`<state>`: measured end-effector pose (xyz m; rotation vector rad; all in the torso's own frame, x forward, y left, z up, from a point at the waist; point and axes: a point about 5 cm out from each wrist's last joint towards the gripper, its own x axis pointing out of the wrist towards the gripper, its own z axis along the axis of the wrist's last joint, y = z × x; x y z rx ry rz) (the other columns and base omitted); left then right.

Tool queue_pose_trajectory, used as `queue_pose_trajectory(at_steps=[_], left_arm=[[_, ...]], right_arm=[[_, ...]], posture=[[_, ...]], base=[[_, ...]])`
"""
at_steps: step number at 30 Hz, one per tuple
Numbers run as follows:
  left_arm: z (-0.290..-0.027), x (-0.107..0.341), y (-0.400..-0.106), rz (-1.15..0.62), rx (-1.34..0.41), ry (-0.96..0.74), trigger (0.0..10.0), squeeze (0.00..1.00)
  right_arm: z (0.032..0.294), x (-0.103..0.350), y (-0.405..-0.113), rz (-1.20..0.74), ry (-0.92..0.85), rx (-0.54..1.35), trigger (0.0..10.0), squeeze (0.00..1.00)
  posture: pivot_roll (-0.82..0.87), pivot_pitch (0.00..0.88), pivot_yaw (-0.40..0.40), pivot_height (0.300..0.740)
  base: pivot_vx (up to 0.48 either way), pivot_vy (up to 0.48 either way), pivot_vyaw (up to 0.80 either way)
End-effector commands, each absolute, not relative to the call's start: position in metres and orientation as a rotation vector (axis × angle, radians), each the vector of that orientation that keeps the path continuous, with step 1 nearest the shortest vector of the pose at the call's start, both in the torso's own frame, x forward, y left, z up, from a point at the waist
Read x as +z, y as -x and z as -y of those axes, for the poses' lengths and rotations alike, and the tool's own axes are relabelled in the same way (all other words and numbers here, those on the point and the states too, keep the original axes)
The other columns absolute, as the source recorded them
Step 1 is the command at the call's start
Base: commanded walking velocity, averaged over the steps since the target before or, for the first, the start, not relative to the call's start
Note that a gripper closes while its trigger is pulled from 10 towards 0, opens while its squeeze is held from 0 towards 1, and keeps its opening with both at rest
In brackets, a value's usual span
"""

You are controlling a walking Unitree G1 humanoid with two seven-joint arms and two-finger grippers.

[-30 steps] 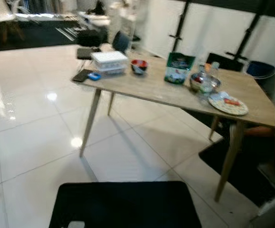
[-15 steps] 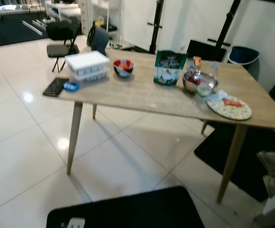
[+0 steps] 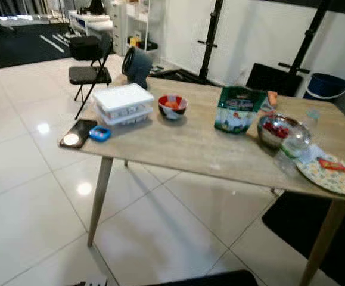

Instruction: Restocking fridge

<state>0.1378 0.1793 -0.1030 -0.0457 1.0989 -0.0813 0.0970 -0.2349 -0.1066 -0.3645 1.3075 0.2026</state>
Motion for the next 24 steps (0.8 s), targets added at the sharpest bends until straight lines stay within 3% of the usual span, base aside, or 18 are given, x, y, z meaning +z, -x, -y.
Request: queue_pose_trajectory(at_steps=[1, 24], left_arm=[[-0.1774, -0.1059, -0.1304, -1.126, -0.076, 0.057, 10.0, 0.0], [-0.1745, -0.1062, -0.1297, -1.116, -0.078, 0.042, 10.0, 0.0]], right_arm=[[0.233, -0.1065, -0.0989, -1.3, 0.361, 0.203, 10.0, 0.0], [0.232, -0.1068, -0.0985, -1.3, 0.359, 0.207, 10.0, 0.0]], posture=[[-0.02, 0.0, -0.037, 0.74], [-0.02, 0.0, -0.038, 0.74]], base=[[0.0, 0.0, 0.0], [0.0, 0.0, 0.0]])
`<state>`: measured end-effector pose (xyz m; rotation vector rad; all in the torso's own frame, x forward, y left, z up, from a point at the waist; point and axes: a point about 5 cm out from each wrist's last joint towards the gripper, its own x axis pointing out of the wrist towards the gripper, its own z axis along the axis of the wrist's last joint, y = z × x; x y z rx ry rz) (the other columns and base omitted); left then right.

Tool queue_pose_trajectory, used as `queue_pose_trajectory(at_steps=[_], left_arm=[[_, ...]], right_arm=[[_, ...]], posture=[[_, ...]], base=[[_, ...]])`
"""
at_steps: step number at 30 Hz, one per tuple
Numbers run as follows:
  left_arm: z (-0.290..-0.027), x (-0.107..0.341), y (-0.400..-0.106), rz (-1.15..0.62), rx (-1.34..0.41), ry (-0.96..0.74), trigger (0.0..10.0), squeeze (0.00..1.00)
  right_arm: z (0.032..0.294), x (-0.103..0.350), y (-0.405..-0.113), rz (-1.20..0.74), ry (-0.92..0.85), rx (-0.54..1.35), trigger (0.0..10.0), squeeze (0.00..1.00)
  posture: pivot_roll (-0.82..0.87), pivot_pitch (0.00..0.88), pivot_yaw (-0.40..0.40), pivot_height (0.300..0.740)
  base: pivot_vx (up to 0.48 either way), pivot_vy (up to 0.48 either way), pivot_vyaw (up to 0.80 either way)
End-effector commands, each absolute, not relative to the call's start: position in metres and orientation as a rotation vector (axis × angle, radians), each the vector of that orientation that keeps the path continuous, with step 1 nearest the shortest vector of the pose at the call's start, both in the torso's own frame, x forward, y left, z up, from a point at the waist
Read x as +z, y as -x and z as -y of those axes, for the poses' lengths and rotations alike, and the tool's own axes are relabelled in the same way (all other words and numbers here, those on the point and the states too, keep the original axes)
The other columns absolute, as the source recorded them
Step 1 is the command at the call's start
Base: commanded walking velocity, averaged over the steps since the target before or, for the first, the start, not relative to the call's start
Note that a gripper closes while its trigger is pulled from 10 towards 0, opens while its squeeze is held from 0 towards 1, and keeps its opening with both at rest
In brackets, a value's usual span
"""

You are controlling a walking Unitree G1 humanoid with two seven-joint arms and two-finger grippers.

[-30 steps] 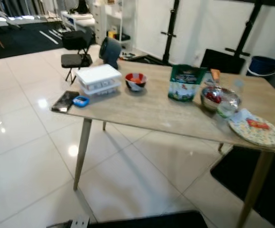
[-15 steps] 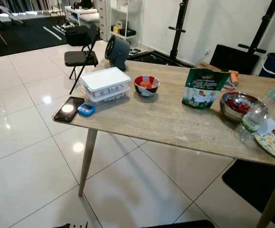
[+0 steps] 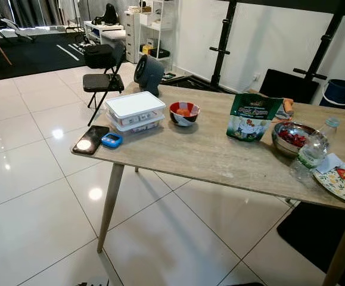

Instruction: Restocking fridge

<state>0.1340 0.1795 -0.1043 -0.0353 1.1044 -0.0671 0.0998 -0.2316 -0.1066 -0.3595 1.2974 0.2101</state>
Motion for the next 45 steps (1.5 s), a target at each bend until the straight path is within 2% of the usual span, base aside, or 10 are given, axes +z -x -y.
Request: queue_pose_trajectory(at_steps=[1, 8, 31, 45], left_arm=[[-0.1744, -0.1064, -0.1293, -1.117, -0.079, 0.041, 10.0, 0.0], [-0.1741, -0.1073, -0.1266, -1.137, -0.103, 0.032, 10.0, 0.0], [-0.1736, -0.1078, -0.1251, -1.143, -0.115, 0.031, 10.0, 0.0], [-0.1729, -0.1075, -0.1262, -1.141, -0.112, 0.045, 10.0, 0.0]], right_arm=[[0.232, -0.1069, -0.0982, -1.301, 0.359, 0.207, 10.0, 0.0], [0.2322, -0.1074, -0.0959, -1.306, 0.359, 0.207, 10.0, 0.0], [0.2325, -0.1081, -0.0928, -1.311, 0.362, 0.208, 10.0, 0.0], [0.2334, -0.107, -0.096, -1.302, 0.369, 0.213, 10.0, 0.0]], posture=[[-0.02, 0.0, -0.038, 0.74], [-0.02, 0.0, -0.039, 0.74], [-0.03, 0.0, -0.039, 0.74], [-0.02, 0.0, -0.04, 0.74]], base=[[0.0, 0.0, 0.0], [0.0, 0.0, 0.0], [0.341, 0.0, 0.0], [0.0, 0.0, 0.0]])
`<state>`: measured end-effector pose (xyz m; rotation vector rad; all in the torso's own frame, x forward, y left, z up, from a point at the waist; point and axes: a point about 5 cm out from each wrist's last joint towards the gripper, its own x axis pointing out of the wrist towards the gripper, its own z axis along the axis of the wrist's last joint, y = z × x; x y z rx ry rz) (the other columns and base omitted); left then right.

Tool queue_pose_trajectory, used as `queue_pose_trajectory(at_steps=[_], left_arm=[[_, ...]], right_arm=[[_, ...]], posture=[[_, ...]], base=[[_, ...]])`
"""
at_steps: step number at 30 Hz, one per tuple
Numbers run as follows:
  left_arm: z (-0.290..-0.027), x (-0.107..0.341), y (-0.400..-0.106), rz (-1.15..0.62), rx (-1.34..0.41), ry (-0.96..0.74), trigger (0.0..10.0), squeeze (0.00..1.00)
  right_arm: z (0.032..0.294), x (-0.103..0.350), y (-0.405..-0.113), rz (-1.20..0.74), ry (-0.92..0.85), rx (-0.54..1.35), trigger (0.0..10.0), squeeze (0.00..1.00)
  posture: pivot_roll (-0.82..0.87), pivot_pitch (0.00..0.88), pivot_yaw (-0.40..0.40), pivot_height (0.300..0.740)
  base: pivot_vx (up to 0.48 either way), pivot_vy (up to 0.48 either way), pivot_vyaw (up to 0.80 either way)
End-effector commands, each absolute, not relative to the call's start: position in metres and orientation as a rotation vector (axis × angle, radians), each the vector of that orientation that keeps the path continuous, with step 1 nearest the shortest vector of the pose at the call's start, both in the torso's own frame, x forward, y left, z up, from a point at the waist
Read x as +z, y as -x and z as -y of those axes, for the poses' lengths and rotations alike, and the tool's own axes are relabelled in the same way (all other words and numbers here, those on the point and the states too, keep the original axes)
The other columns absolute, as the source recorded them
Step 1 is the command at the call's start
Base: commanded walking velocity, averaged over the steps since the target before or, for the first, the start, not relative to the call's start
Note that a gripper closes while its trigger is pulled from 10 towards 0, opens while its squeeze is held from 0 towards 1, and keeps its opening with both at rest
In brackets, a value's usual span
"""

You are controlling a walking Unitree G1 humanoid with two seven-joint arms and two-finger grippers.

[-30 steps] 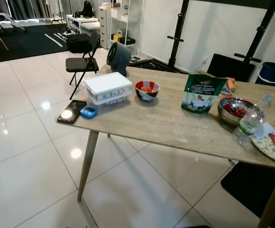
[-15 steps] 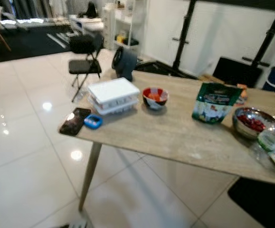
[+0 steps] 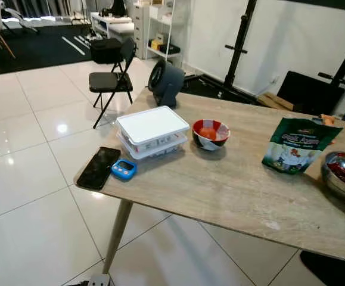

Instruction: Restocking fridge

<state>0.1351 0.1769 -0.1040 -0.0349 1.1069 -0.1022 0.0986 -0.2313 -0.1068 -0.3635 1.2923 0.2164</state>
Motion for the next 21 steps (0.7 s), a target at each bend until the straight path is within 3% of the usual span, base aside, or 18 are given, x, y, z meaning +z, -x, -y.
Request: queue_pose_trajectory(at_steps=[1, 18, 21], left_arm=[[-0.173, -0.1076, -0.1259, -1.142, -0.112, 0.045, 10.0, 0.0], [-0.1735, -0.1067, -0.1279, -1.126, -0.106, 0.058, 10.0, 0.0], [-0.1736, -0.1061, -0.1295, -1.125, -0.122, 0.059, 10.0, 0.0]], right_arm=[[0.2335, -0.107, -0.0961, -1.302, 0.37, 0.213, 10.0, 0.0], [0.2312, -0.1069, -0.0986, -1.296, 0.363, 0.215, 10.0, 0.0], [0.2306, -0.1067, -0.1, -1.293, 0.36, 0.215, 10.0, 0.0]], posture=[[-0.02, 0.0, -0.04, 0.74], [-0.02, 0.0, -0.037, 0.74], [-0.02, 0.0, -0.036, 0.74]], base=[[0.0, 0.0, 0.0], [0.0, 0.0, 0.0], [0.0, -0.467, 0.0]])
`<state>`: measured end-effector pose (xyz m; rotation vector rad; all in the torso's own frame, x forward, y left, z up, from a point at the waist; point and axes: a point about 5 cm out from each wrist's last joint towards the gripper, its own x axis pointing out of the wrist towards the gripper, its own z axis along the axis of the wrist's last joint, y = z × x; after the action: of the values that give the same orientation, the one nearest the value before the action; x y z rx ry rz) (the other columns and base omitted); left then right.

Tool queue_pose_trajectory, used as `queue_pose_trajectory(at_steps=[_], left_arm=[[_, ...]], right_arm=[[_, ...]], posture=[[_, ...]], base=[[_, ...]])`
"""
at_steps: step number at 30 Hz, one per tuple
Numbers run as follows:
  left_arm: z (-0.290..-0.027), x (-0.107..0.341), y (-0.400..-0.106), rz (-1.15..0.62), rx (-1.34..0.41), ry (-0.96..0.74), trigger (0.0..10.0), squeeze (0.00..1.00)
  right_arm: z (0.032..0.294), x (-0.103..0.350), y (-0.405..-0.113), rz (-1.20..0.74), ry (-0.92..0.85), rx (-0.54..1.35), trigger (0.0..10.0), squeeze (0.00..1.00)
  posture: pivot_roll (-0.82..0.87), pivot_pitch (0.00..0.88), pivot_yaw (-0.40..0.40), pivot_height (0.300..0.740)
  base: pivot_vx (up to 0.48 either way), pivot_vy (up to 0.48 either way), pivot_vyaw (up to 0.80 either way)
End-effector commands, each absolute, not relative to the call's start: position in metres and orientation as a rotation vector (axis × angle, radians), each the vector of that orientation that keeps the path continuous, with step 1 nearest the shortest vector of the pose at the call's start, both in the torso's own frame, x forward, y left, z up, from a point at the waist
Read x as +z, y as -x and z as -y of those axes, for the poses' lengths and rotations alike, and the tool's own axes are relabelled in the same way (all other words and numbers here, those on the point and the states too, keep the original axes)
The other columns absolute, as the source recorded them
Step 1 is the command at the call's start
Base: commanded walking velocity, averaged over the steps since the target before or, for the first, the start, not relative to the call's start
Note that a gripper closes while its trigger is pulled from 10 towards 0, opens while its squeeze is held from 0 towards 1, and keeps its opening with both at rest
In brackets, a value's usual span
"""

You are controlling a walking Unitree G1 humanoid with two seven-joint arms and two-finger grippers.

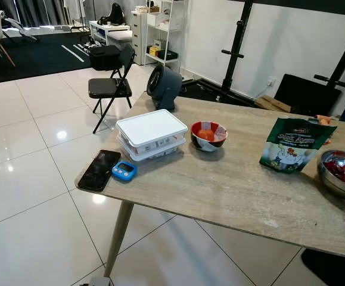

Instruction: Restocking fridge

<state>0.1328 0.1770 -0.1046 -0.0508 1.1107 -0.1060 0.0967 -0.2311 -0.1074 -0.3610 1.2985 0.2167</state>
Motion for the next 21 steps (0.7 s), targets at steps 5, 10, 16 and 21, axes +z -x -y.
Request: queue_pose_trajectory(at_steps=[5, 10, 16, 21], left_arm=[[-0.1732, -0.1062, -0.1295, -1.126, -0.116, 0.064, 10.0, 0.0], [-0.1733, -0.1069, -0.1273, -1.127, -0.106, 0.061, 10.0, 0.0], [-0.1743, -0.1072, -0.1258, -1.129, -0.104, 0.061, 10.0, 0.0], [-0.1743, -0.1072, -0.1262, -1.13, -0.102, 0.064, 10.0, 0.0]], right_arm=[[0.2302, -0.1067, -0.1005, -1.292, 0.359, 0.215, 10.0, 0.0], [0.2283, -0.1075, -0.0989, -1.294, 0.357, 0.22, 10.0, 0.0], [0.2281, -0.1079, -0.0976, -1.298, 0.359, 0.223, 10.0, 0.0], [0.2278, -0.1082, -0.0968, -1.299, 0.361, 0.222, 10.0, 0.0]], posture=[[-0.02, 0.0, -0.036, 0.74], [-0.02, 0.0, -0.035, 0.74], [-0.02, 0.0, -0.036, 0.74], [-0.02, 0.0, -0.036, 0.74]], base=[[0.0, -0.28, 0.0], [0.0, 0.0, 0.0], [0.0, 0.0, 0.0], [0.0, 0.0, 0.0]])
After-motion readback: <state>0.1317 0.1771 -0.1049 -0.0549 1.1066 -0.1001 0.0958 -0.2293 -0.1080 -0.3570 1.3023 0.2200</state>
